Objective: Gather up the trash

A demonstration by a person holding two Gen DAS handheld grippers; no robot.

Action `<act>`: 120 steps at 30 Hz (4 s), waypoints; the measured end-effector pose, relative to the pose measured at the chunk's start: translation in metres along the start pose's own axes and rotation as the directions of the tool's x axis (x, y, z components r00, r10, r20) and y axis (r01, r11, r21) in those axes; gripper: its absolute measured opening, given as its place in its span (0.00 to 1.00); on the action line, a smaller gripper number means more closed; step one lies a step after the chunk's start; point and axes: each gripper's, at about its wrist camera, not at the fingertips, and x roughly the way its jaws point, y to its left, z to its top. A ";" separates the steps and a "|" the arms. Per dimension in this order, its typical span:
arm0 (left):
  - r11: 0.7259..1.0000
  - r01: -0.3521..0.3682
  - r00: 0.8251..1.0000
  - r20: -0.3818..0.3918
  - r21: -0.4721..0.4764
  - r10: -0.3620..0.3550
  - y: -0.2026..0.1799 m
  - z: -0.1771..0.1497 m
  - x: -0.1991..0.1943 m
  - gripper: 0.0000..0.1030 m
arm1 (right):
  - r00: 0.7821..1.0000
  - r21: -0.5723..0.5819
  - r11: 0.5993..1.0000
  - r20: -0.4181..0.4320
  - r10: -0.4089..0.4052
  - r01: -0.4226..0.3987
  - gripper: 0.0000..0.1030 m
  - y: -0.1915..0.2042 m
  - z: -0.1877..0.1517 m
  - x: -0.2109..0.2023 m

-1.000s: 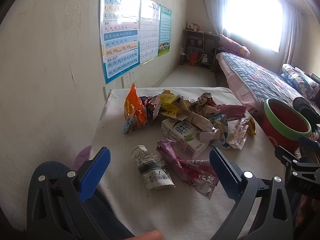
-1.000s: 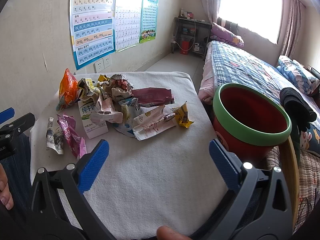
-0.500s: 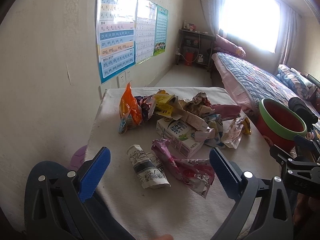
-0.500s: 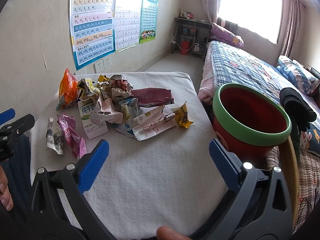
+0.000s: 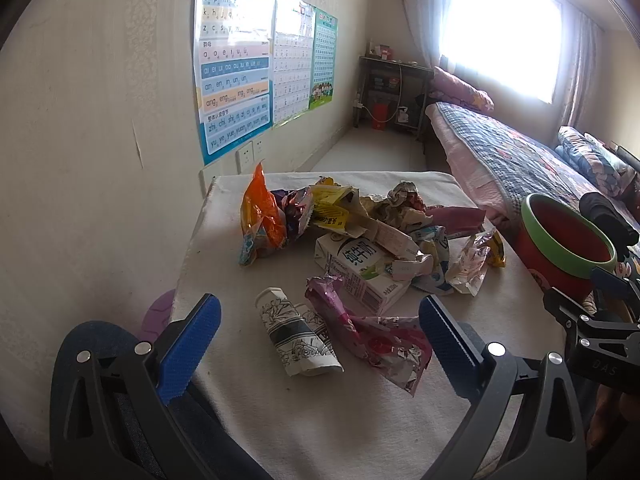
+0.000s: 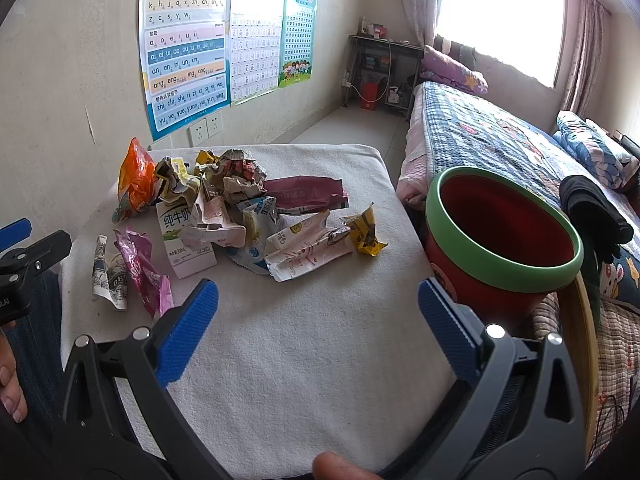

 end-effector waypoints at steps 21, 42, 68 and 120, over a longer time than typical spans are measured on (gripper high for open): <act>1.000 0.001 1.000 -0.007 0.010 -0.001 0.001 -0.001 0.001 0.92 | 1.000 -0.001 1.000 0.001 0.000 0.000 0.96 -0.001 0.000 -0.001; 1.000 0.006 1.000 -0.021 0.000 -0.006 -0.004 -0.003 0.002 0.92 | 1.000 -0.001 1.000 0.002 0.000 0.000 0.96 0.000 0.002 -0.002; 0.999 -0.006 0.984 -0.179 -0.046 -0.003 0.007 0.000 0.028 0.92 | 0.986 0.035 0.993 -0.119 0.115 -0.111 0.96 0.005 0.010 0.025; 0.957 0.107 0.885 -0.414 -0.269 -0.215 0.025 0.008 0.067 0.42 | 0.847 0.132 0.887 -0.264 0.462 -0.443 0.08 0.041 0.017 0.033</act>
